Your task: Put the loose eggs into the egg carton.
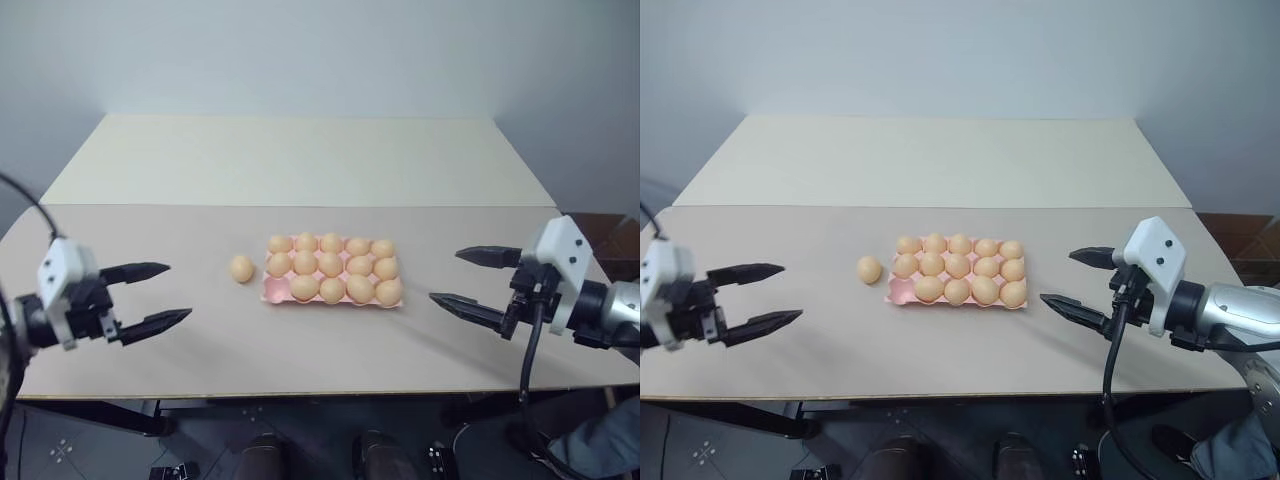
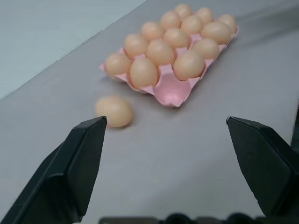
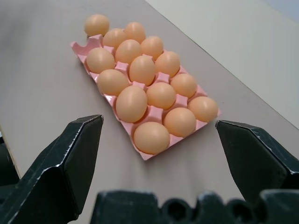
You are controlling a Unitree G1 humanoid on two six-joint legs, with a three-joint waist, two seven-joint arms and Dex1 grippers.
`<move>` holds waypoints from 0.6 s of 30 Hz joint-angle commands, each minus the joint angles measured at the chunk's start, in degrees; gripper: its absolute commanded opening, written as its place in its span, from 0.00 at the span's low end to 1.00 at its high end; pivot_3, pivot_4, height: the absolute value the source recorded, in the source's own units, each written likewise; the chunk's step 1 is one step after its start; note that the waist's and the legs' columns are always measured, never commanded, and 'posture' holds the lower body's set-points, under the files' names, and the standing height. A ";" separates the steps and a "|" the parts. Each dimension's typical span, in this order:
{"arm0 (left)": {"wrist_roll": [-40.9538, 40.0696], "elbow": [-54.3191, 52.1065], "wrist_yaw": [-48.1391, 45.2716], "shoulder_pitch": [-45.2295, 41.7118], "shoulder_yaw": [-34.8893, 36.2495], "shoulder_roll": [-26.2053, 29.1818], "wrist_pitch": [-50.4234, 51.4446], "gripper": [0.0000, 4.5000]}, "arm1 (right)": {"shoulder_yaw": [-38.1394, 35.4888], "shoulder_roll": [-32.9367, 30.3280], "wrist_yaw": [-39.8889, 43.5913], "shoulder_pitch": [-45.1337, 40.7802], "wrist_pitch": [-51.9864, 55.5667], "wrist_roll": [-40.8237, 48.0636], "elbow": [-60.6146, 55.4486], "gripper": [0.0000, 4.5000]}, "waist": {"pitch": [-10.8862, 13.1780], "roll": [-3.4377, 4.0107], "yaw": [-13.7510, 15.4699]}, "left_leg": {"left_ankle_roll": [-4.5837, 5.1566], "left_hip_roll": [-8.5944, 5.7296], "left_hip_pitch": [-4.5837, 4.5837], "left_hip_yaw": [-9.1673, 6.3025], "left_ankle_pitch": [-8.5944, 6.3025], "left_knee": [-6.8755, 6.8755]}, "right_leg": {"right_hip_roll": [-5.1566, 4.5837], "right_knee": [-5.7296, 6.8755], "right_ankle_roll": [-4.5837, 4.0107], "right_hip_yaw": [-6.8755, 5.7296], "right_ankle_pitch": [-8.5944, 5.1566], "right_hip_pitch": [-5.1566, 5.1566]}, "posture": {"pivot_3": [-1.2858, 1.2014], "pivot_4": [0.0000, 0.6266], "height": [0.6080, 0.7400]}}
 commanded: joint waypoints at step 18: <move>-1.14 4.94 26.36 -22.81 -16.44 -0.63 18.84 0.99 | -0.69 0.22 -0.67 -1.55 -1.36 -0.79 -1.24 1.00 | 0.02 -0.04 0.31 | 0.00 -0.03 0.35 -0.10 0.02 0.03 | 0.08 -0.01 -0.01 -0.05 0.03 0.46 | 0.52 0.24 1.00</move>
